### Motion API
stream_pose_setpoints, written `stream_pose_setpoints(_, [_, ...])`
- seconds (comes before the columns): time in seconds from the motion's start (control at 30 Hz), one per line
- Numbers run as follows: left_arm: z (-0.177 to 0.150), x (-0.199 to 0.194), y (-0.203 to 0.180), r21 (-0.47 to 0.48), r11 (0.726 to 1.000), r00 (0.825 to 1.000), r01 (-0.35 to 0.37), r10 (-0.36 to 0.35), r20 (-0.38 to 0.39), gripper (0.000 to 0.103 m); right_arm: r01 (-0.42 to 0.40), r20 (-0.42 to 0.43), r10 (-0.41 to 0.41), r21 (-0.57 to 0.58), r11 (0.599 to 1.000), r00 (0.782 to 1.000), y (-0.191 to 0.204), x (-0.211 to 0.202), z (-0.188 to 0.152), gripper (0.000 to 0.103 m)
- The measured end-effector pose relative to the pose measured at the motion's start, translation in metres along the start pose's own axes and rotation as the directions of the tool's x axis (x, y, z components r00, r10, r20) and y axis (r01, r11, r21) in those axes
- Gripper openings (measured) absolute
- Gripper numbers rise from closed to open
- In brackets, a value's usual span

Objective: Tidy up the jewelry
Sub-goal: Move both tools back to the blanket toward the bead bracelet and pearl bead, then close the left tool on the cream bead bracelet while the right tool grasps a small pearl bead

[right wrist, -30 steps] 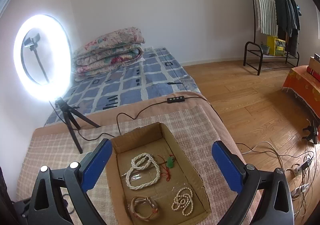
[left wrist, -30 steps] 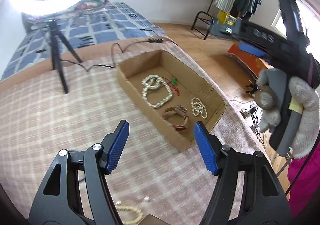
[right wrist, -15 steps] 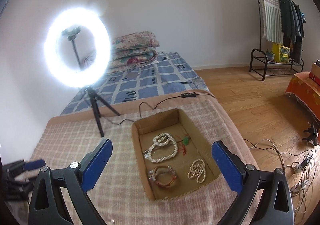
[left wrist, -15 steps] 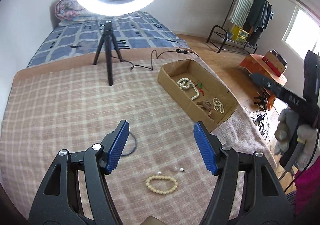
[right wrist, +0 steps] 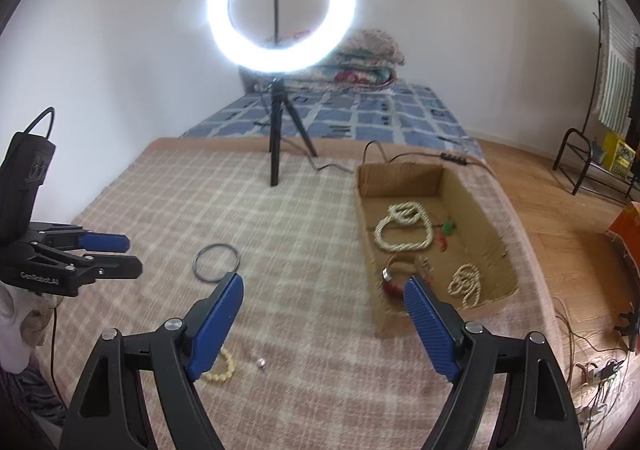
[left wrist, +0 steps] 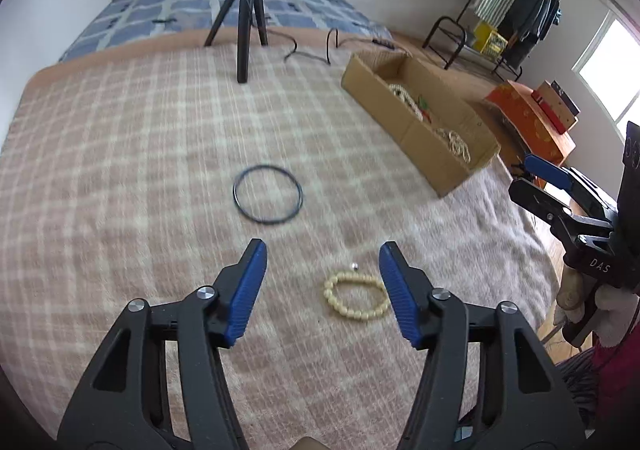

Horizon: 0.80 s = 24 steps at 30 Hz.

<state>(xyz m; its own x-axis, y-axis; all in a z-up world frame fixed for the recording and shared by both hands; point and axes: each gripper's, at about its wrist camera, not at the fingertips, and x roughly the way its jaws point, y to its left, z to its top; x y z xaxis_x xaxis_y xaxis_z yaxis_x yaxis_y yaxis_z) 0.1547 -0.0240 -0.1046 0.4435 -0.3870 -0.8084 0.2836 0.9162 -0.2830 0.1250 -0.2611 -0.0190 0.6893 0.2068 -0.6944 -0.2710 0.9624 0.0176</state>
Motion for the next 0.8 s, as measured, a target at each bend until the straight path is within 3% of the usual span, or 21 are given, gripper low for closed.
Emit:
stream_pose_setpoints(0.27, [-0.023, 0.028, -0.001, -0.008, 1.000, 0.995, 0.027, -0.028, -0.099, 0.049, -0.073, -0.139, 0.073, 0.001, 0.997, 0.988, 0.016, 0.028, -0.038, 0.064])
stream_pose_setpoints(0.43, [-0.031, 0.044, -0.006, -0.001, 0.999, 0.989, 0.035, -0.035, -0.144, 0.043, -0.099, -0.224, 0.090, -0.029, 0.995, 0.970, 0.023, 0.050, -0.061, 0.044])
stream_pose_setpoints(0.8, [-0.033, 0.067, -0.004, -0.013, 1.000, 0.982, 0.024, -0.026, -0.185, 0.040, -0.139, -0.273, 0.101, -0.122, 0.983, 0.957, 0.040, 0.079, -0.071, 0.032])
